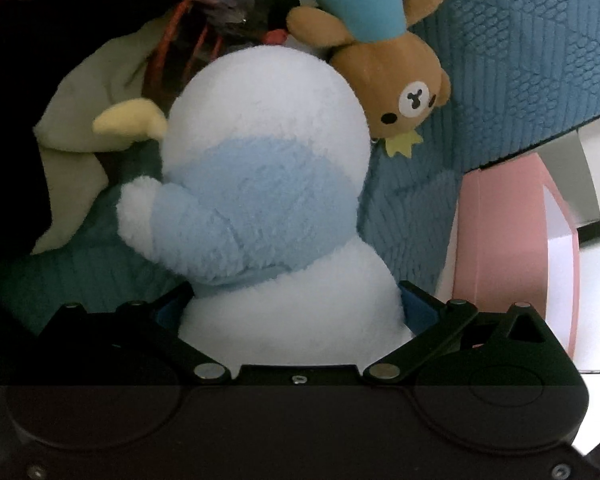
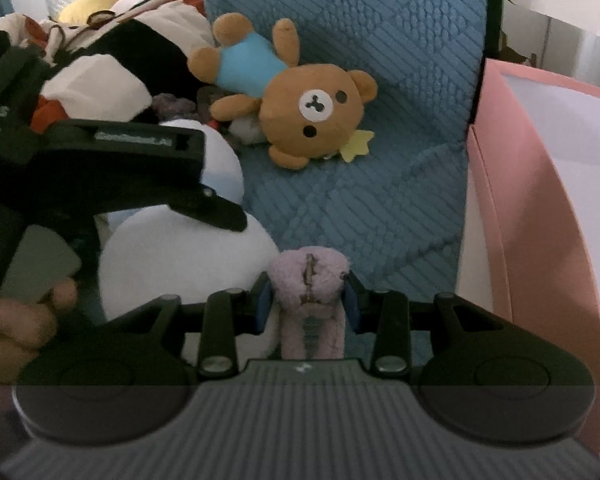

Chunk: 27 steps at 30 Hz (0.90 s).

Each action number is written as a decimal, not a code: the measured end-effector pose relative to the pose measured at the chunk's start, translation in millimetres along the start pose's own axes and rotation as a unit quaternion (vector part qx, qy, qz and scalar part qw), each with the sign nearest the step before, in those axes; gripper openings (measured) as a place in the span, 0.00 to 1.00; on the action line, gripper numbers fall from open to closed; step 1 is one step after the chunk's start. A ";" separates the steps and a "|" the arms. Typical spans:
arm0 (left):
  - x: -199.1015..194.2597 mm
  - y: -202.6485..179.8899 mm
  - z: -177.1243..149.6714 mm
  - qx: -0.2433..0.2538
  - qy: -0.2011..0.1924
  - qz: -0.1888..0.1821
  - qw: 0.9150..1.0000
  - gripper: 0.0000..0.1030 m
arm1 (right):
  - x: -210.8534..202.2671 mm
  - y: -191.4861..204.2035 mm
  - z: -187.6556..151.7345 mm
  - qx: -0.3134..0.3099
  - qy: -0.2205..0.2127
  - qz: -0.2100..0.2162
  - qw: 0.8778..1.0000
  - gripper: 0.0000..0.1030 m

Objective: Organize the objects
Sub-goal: 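Carry the penguin and the pink bunny in both tools toward the pink box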

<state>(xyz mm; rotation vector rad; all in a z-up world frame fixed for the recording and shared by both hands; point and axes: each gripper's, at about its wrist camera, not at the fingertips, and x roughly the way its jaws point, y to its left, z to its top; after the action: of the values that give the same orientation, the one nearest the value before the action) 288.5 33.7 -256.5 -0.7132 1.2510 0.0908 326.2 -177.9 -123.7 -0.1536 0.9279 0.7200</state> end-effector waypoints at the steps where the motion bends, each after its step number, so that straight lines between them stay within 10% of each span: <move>1: 0.2 -0.8 -1.5 0.004 0.000 0.000 1.000 1.00 | 1.6 -2.2 -0.8 0.004 0.000 -0.005 1.000 0.39; 27: -57.9 -32.6 -58.4 0.046 0.012 -0.013 0.999 0.84 | -82.7 -27.2 4.8 0.031 -0.032 -0.035 0.998 0.39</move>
<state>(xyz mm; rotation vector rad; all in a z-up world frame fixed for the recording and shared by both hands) 234.4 -5.2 -198.3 -0.6520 1.2599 0.0021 314.5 -237.9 -61.5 -0.1067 0.8783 0.6280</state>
